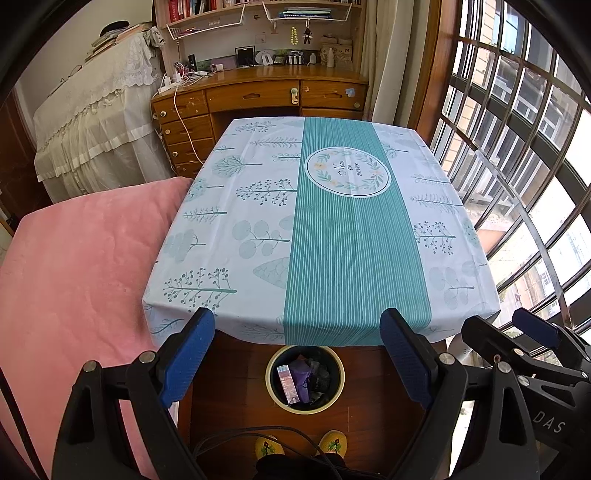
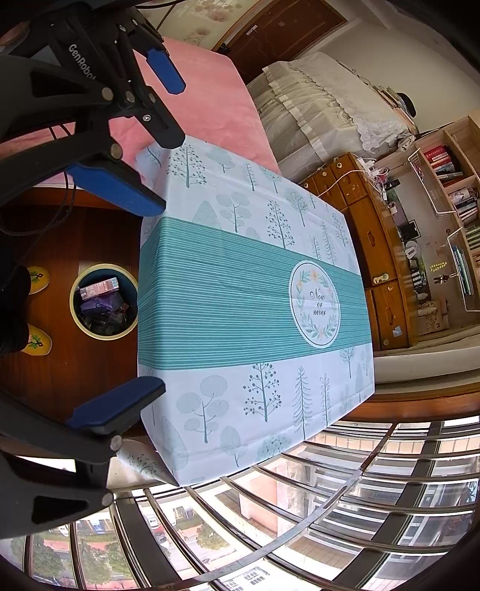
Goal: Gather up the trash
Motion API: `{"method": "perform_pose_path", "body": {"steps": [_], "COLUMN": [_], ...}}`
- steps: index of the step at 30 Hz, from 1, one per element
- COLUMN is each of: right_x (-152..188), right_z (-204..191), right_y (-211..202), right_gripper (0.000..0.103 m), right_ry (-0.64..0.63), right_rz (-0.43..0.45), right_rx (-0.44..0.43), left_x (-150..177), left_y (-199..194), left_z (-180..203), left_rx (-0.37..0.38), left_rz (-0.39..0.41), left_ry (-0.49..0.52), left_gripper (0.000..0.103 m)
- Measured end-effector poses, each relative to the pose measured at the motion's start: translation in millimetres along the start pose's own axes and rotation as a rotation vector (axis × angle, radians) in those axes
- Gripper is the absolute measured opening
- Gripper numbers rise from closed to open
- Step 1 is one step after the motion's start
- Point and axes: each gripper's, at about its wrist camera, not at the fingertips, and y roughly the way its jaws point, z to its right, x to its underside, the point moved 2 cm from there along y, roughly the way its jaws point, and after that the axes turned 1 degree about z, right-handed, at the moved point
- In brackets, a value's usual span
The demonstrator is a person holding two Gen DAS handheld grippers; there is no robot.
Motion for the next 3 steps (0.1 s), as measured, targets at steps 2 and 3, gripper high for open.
{"method": "perform_pose_path", "body": {"steps": [2,3], "right_x": [0.2,-0.3], "right_z": [-0.2,0.1], "right_y": [0.0,-0.6], "right_gripper": [0.089,0.089], "right_ry": [0.000,-0.001], "right_rz": [0.000,0.000], "right_rx": [0.000,0.000], "left_x": [1.4,1.6], "left_y": [-0.4,-0.4], "left_z": [0.2,-0.6], "left_rx": [0.001,0.001], "left_rz": [-0.001,-0.003], "left_ry": [-0.002,-0.003], "left_gripper": [0.090,0.090]}}
